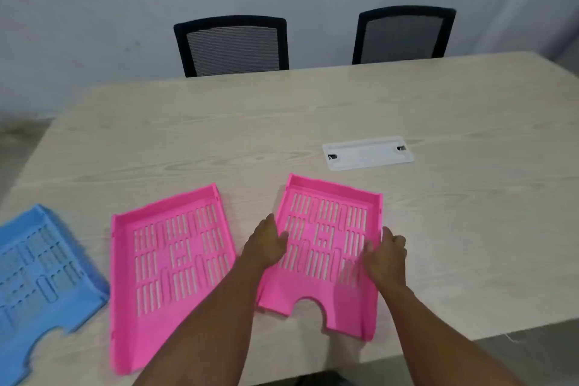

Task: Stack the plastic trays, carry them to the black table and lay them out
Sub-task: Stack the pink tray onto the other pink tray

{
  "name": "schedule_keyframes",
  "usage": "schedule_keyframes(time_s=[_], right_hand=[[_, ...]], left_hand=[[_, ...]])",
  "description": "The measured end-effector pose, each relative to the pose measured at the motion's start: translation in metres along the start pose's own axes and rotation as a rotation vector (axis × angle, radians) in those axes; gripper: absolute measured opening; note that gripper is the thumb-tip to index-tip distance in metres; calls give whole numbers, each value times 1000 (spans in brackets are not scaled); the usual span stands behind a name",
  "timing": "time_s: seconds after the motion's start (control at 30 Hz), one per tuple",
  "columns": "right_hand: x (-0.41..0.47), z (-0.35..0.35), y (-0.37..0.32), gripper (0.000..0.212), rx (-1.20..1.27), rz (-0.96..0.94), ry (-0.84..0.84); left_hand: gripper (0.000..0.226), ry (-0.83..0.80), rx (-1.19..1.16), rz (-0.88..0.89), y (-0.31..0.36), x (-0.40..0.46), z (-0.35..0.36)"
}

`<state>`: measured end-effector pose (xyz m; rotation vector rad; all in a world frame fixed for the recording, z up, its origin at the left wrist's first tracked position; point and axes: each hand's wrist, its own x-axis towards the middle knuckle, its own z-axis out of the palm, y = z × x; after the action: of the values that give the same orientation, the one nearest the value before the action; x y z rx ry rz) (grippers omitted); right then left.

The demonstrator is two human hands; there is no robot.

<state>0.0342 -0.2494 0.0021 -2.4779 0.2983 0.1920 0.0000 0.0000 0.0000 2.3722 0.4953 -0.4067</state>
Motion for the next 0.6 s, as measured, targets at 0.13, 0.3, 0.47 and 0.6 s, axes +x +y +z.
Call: schedule_keyframes(time_s=[0.13, 0.3, 0.47, 0.6], right_hand=[[11, 5, 13, 45, 113, 131, -13], [20, -7, 6, 32, 155, 74, 69], [42, -29, -27, 34, 182, -29, 148], [50, -37, -59, 38, 236, -108, 160]], left_hand=[[42, 45, -13, -80, 8, 2, 3], [25, 87, 34, -35, 12, 7, -7], [22, 189, -69, 23, 17, 12, -22], [33, 293, -193, 51, 18, 5, -49]])
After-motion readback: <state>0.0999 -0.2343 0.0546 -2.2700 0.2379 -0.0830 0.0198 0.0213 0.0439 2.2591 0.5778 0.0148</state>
